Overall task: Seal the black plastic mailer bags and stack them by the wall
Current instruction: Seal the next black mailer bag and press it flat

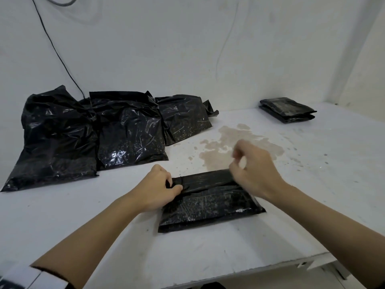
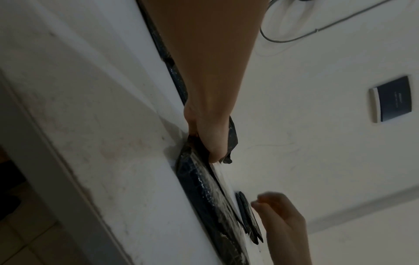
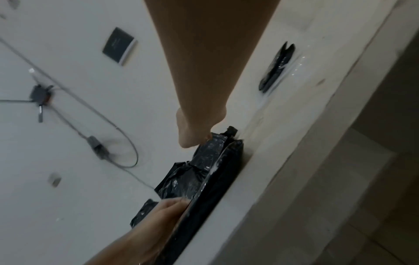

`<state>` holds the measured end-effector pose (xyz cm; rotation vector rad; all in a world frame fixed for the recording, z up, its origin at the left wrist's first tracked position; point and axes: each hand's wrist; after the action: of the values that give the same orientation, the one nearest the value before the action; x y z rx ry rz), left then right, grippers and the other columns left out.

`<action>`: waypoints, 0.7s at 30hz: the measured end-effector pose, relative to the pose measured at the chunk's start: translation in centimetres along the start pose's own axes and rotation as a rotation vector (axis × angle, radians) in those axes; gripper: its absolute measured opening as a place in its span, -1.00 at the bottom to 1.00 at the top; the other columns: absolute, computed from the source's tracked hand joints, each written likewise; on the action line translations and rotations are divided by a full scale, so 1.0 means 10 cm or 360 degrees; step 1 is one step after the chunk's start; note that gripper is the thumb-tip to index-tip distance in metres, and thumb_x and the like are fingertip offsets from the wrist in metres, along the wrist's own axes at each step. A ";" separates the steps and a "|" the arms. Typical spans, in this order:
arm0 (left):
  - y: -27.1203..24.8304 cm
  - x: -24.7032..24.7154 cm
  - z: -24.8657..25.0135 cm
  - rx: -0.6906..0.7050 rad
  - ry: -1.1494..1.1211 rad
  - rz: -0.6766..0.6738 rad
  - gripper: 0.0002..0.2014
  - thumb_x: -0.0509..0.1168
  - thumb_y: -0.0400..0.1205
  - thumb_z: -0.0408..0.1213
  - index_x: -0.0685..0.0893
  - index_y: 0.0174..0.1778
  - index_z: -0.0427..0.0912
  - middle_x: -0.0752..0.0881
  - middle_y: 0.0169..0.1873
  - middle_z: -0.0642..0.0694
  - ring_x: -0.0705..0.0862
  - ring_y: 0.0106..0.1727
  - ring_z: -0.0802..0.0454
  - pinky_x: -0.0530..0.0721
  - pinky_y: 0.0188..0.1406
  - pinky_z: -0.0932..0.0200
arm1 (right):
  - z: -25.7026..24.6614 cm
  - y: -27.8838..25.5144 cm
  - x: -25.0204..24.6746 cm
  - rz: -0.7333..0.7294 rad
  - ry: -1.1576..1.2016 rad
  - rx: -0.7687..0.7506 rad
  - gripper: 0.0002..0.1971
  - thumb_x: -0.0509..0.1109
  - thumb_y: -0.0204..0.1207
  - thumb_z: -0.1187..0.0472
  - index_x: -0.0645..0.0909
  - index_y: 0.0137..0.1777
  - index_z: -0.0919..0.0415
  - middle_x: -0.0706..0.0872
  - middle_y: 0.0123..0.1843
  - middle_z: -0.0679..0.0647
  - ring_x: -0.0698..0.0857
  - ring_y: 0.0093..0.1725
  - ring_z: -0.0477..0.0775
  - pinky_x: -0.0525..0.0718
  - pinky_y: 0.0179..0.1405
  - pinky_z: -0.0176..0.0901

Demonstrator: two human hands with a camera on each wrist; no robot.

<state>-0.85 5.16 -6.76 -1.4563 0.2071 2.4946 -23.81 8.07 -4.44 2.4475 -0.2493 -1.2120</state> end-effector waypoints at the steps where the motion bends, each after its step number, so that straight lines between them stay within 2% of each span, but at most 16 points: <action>1: -0.01 0.01 -0.01 0.0022 0.0002 0.0011 -0.70 0.30 0.65 -0.05 0.44 -0.33 -0.07 0.41 0.04 0.00 0.45 -0.23 0.23 0.37 -0.32 0.50 | -0.03 -0.03 0.02 -0.0180 -0.0112 -0.0123 -0.88 0.27 0.53 0.32 0.57 0.03 0.23 0.63 -0.01 0.07 0.60 -0.04 0.07 0.55 -0.08 -0.21; 3: -0.02 0.02 -0.03 0.0056 -0.0011 0.0043 -0.71 0.31 0.64 -0.06 0.44 -0.34 -0.06 0.42 0.03 0.02 0.47 -0.20 0.24 0.39 -0.26 0.56 | -0.04 -0.12 0.09 -0.0522 -0.0408 -0.0243 -0.71 0.20 0.65 0.20 0.52 0.33 0.20 0.55 0.32 0.07 0.55 0.25 0.11 0.53 0.19 -0.10; 4: -0.03 0.02 -0.05 0.0076 -0.0031 0.0054 -0.70 0.32 0.63 -0.07 0.44 -0.35 -0.07 0.43 0.02 0.04 0.48 -0.16 0.23 0.39 -0.22 0.57 | -0.04 -0.16 0.12 -0.0597 -0.0526 -0.0246 -0.68 0.15 0.69 0.13 0.48 0.39 0.18 0.49 0.40 0.05 0.51 0.33 0.10 0.50 0.25 -0.09; 7: -0.09 -0.03 -0.13 0.0152 -0.0091 0.0033 -0.63 0.35 0.61 -0.08 0.41 -0.44 -0.09 0.48 -0.03 0.05 0.56 -0.02 0.07 0.46 -0.08 0.48 | 0.01 -0.28 0.15 -0.0681 -0.0615 -0.0158 -0.61 -0.01 0.74 0.00 0.46 0.41 0.13 0.46 0.45 0.03 0.47 0.39 0.07 0.56 0.22 -0.02; 9: -0.13 -0.07 -0.19 0.0235 -0.0096 -0.0015 -0.59 0.37 0.59 -0.06 0.38 -0.49 -0.08 0.52 -0.04 0.04 0.59 0.14 0.00 0.53 0.13 0.26 | 0.05 -0.32 0.13 -0.0717 -0.0606 -0.0137 -0.58 -0.06 0.75 -0.02 0.42 0.47 0.09 0.42 0.49 0.00 0.40 0.47 0.03 0.54 0.28 -0.01; 11: -0.15 -0.10 -0.23 0.0293 -0.0049 -0.0058 -0.61 0.37 0.57 -0.01 0.40 -0.46 -0.08 0.54 -0.07 0.05 0.60 0.21 -0.07 0.55 0.21 0.02 | 0.06 -0.36 0.10 -0.0746 -0.0585 -0.0142 -0.57 -0.08 0.75 -0.03 0.38 0.52 0.04 0.34 0.56 -0.05 0.32 0.54 -0.02 0.48 0.35 -0.07; 13: -0.17 -0.14 -0.20 0.0364 0.0091 -0.0057 -0.68 0.31 0.56 0.10 0.46 -0.28 -0.05 0.53 -0.09 0.09 0.61 0.11 -0.07 0.57 0.14 -0.03 | 0.04 -0.38 0.09 -0.0697 -0.0559 -0.0120 -0.55 -0.09 0.74 -0.07 0.39 0.54 -0.05 0.30 0.61 -0.14 0.37 0.52 -0.03 0.48 0.35 -0.09; 14: -0.18 -0.13 -0.18 0.0389 0.0207 -0.0066 -0.71 0.26 0.57 0.16 0.50 -0.10 -0.01 0.53 -0.04 0.14 0.60 0.06 0.01 0.58 0.12 0.03 | 0.03 -0.39 0.09 -0.0651 -0.0551 -0.0092 -0.54 -0.09 0.73 -0.11 0.42 0.52 -0.09 0.30 0.60 -0.18 0.43 0.48 -0.03 0.51 0.32 -0.10; 16: -0.22 -0.13 -0.12 0.0466 0.0535 -0.0039 -0.51 0.06 0.59 0.30 0.40 0.36 0.14 0.49 0.17 0.21 0.53 0.16 0.16 0.48 0.18 0.21 | 0.01 -0.42 0.09 -0.0569 -0.0558 -0.0043 -0.51 -0.09 0.71 -0.16 0.50 0.48 -0.12 0.36 0.57 -0.21 0.51 0.41 -0.05 0.52 0.25 -0.15; 17: -0.24 -0.11 -0.08 0.0516 0.0651 0.0001 -0.37 -0.10 0.57 0.35 0.28 0.52 0.18 0.47 0.28 0.20 0.49 0.28 0.16 0.41 0.24 0.22 | 0.01 -0.45 0.09 -0.0541 -0.0596 -0.0044 -0.52 -0.08 0.71 -0.17 0.51 0.47 -0.12 0.38 0.56 -0.21 0.51 0.40 -0.07 0.49 0.26 -0.19; 18: -0.26 -0.08 -0.04 0.0577 0.0713 0.0031 -0.31 -0.21 0.54 0.32 0.20 0.60 0.17 0.44 0.38 0.17 0.45 0.38 0.13 0.38 0.29 0.17 | 0.01 -0.49 0.08 -0.0517 -0.0640 -0.0056 -0.53 -0.06 0.71 -0.16 0.50 0.47 -0.13 0.39 0.56 -0.21 0.50 0.41 -0.08 0.46 0.28 -0.23; 19: -0.27 -0.04 -0.03 0.0671 0.0752 0.0044 -0.33 -0.21 0.57 0.24 0.21 0.63 0.13 0.45 0.43 0.11 0.44 0.43 0.08 0.41 0.31 0.11 | 0.02 -0.52 0.06 -0.0505 -0.0667 -0.0056 -0.55 -0.03 0.71 -0.15 0.48 0.49 -0.14 0.39 0.56 -0.20 0.48 0.43 -0.09 0.44 0.29 -0.25; 21: -0.31 0.01 0.12 0.0810 0.0762 -0.0023 -0.48 0.10 0.66 -0.07 0.34 0.60 0.02 0.51 0.44 -0.04 0.50 0.42 -0.06 0.57 0.25 -0.02 | 0.03 -0.59 0.00 -0.0498 -0.0659 -0.0009 -0.56 0.03 0.70 -0.14 0.47 0.50 -0.13 0.39 0.57 -0.18 0.47 0.45 -0.08 0.47 0.30 -0.24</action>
<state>-1.04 8.44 -6.21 -1.7598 0.8394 1.8380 -24.15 13.33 -7.09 2.2647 0.0294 -1.8487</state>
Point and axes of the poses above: each hand's wrist, its own y-axis towards the middle knuckle, its own x-axis out of the palm, z = x × y
